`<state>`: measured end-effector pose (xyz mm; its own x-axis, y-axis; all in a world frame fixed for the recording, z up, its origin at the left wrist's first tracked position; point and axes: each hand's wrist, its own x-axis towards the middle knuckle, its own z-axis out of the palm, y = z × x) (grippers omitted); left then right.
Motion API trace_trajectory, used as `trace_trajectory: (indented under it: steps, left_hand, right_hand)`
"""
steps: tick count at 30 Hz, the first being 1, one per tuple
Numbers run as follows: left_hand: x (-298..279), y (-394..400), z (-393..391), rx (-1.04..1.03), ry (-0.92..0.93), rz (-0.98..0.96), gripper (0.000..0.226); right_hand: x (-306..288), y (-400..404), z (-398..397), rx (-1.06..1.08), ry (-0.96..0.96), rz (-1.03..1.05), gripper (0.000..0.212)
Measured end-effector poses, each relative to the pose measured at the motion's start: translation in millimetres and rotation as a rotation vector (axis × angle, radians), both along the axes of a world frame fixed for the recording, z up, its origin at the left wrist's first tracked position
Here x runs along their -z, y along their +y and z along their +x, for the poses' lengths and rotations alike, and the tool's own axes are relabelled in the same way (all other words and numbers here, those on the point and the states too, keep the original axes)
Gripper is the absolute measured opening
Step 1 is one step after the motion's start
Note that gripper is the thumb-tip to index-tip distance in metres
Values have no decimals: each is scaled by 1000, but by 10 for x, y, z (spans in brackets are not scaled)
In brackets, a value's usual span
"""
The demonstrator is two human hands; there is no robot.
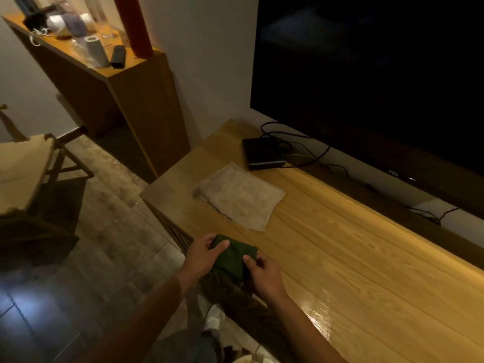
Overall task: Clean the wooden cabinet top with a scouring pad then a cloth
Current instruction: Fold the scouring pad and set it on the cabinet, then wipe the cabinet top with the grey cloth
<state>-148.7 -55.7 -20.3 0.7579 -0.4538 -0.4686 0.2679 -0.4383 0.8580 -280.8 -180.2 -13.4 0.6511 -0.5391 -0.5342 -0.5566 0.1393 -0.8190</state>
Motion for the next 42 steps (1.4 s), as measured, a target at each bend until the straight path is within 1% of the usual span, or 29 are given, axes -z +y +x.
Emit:
trace_trajectory:
  steps: [2,5,8,11,13,15,17,19,21,22,24,26,27,29,31,32,33,35,39,41,42]
  left_hand:
    - [141,-9,342,47,10,49,34]
    - [327,-19,782,115,-13,132,38]
    - [454,-13,1126,214,-106,223,33]
    - [491,-34,1378,347,-200,350,42]
    - [443,-63,1504,398,-327,414,38]
    - [343,-129,1658,366,-476,379,24]
    - [241,-259,1858,322,-587,355,19]
    - [218,-475,2082,305,-622,340,25]
    - [274,-769,2299,335,-592,348,41]
    - [324,-931,2401,369,-571,376,50]
    - [419,-1240,2577,478,-531,466,65]
    - [518,-1472,2702,578,-488,519,74]
    - [557,-1550,2738,606,-457,523,75]
    - [611,-1642,2768,636,-394,506,70]
    - [627,-1664,2765,685,-375,465,48]
    - [618,-1661,2759,707,-380,445,36]
    - [597,-1651,2752,710,-375,423,30]
    - [502,-1618,2722,678,-366,374,34]
    - [216,-1502,2636,686,-377,283,50]
    - [33,-1442,2559,694,-377,221,44]
    - [-58,-1418,2501,697,-377,187,34]
  right_hand:
    - [124,31,290,12,55,-27,17]
    - [249,94,682,10,115,-47,12]
    - [304,153,949,8,124,-62,8]
    - [304,146,1076,-19,172,-111,12]
    - [295,46,1106,-51,202,-176,19]
    - [279,-169,1150,-49,212,-273,22]
    - [275,-483,1216,-21,222,-426,22]
    - [276,-852,1302,18,261,-585,24]
    - [301,-1216,1407,27,300,-668,35]
    - [322,-1384,1468,3,319,-671,45]
    - [358,-1646,1595,-66,346,-611,65]
    - [423,-1812,1708,-144,406,-594,71]
    - [468,-1865,1745,-169,436,-606,68]
    - [548,-1918,1791,-132,452,-569,52]
    - [596,-1915,1793,-92,443,-498,35]
    - [605,-1903,1773,-108,439,-499,28]
    - [610,-1889,1737,-119,420,-512,21]
    - [568,-1855,1627,-69,340,-506,11]
    - [336,-1808,1288,61,156,-445,12]
    - [155,-1763,1065,61,62,-402,10]
    - [64,-1736,940,47,25,-407,9]
